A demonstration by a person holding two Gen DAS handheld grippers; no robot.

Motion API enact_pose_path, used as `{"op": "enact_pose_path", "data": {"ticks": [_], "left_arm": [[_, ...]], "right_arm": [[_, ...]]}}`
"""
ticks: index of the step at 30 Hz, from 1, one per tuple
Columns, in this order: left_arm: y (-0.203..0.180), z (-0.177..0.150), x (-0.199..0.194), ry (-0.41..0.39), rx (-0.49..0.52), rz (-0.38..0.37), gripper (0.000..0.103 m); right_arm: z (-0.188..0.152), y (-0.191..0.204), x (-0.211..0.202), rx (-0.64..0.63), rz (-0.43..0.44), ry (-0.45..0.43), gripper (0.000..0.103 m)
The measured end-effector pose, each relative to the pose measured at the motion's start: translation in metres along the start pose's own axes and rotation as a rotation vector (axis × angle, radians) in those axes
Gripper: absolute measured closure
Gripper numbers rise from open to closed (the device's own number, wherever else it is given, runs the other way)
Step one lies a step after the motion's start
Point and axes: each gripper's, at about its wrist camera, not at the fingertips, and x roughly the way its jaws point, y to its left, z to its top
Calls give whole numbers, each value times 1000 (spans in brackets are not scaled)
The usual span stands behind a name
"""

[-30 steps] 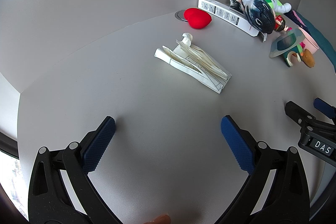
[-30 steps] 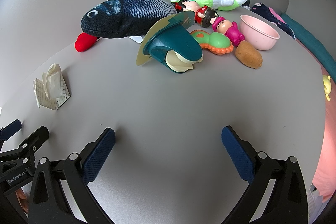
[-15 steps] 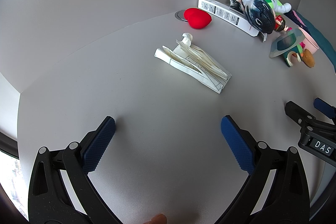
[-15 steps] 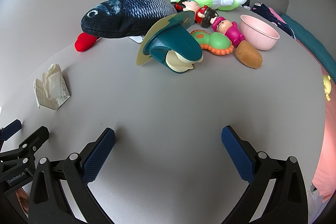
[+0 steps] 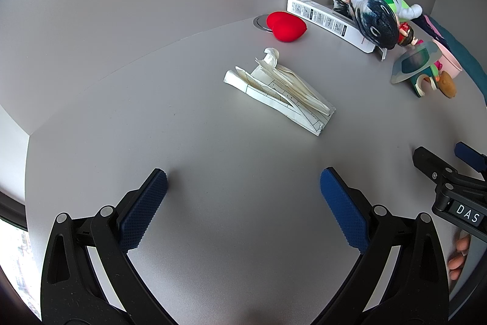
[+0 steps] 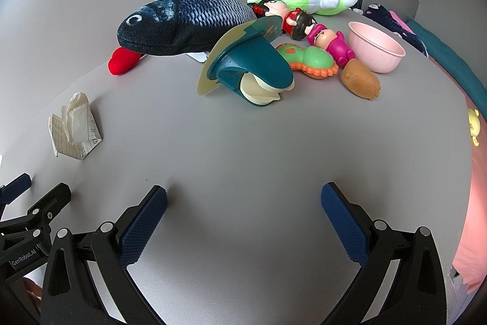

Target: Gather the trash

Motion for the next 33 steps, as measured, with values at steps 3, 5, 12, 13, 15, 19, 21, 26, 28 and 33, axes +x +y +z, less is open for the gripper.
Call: {"op": "enact_pose_path", "data": {"ticks": [3, 5, 12, 13, 15, 19, 21, 26, 28, 33], "left_arm": [[0, 0, 0, 0, 0, 0, 6], [0, 0, 0, 0, 0, 0, 6], [0, 0, 0, 0, 0, 0, 6], [0, 0, 0, 0, 0, 0, 6], [0, 0, 0, 0, 0, 0, 6], [0, 0, 0, 0, 2, 0, 6], [0, 0, -1, 13, 3, -6, 6], [0, 5, -24, -18, 10, -7, 6], [2, 10, -33, -33, 3, -16, 6], [1, 27, -35, -22, -47, -29, 6]], "right_arm": [[0, 0, 0, 1, -1, 0, 2], [0, 0, 0, 1, -1, 0, 2], [0, 0, 0, 1, -1, 0, 2], [0, 0, 0, 1, -1, 0, 2], [-1, -1, 2, 2, 0, 0, 2], [-3, -3, 11, -3, 16, -4, 2], [-4, -9, 9, -9, 51, -5, 2], [1, -14, -22, -71, 119, -75, 2], [5, -19, -34, -100, 150, -96, 2], [15, -34, -43, -148, 207, -118, 2]]}}
